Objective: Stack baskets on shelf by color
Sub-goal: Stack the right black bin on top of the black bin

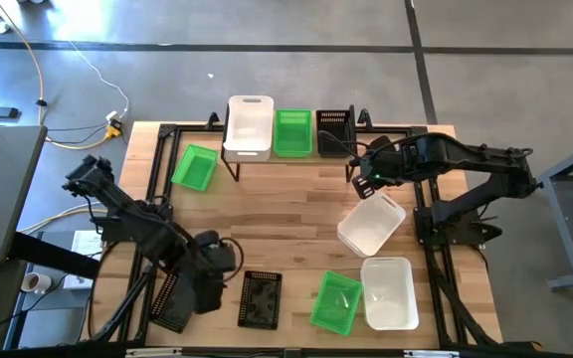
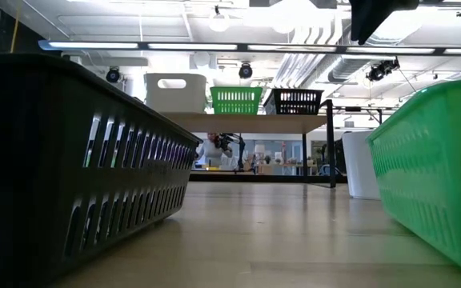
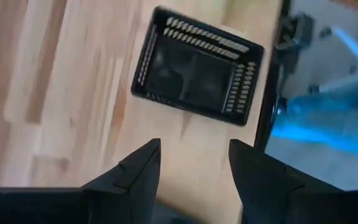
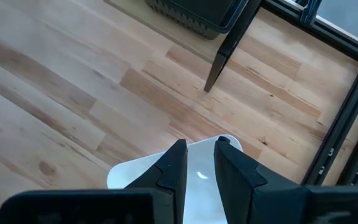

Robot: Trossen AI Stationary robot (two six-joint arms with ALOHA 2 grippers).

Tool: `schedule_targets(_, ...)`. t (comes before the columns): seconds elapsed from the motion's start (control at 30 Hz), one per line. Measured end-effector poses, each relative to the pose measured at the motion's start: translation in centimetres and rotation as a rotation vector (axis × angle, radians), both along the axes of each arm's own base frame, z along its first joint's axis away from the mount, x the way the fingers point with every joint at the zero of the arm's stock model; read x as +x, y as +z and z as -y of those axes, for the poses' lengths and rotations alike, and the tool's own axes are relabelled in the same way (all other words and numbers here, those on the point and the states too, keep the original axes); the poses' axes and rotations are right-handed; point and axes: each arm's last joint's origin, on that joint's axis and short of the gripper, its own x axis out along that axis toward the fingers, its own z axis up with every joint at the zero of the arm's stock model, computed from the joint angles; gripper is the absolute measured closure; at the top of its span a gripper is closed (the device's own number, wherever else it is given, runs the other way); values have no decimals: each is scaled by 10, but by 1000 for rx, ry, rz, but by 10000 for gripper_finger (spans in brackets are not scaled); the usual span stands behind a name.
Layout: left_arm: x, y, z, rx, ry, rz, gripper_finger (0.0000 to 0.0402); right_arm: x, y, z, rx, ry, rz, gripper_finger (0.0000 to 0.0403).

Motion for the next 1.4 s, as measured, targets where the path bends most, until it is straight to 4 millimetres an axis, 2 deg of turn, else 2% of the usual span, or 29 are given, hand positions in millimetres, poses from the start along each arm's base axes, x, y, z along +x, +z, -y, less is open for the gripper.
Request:
schedule_targets(0.13, 10, -14, 5, -40, 168, -58, 227, 0, 0, 0, 3, 1, 3, 336)
schedule_targets(0.43, 17, -30, 16, -36, 264, -89, 229, 0, 0, 0, 6, 2, 3, 336)
schedule_targets(0.73, 37, -57, 28, -108, 528, -101, 229, 1, 0, 0, 6, 2, 4, 336)
schedule_targets(1.13, 55, -105, 37, -43, 680, -192, 229, 1, 0, 0, 6, 2, 13, 336)
schedule_targets(1.4, 62, -130, 41, -2, 736, -235, 229, 2, 0, -1, 25, 7, 15, 336)
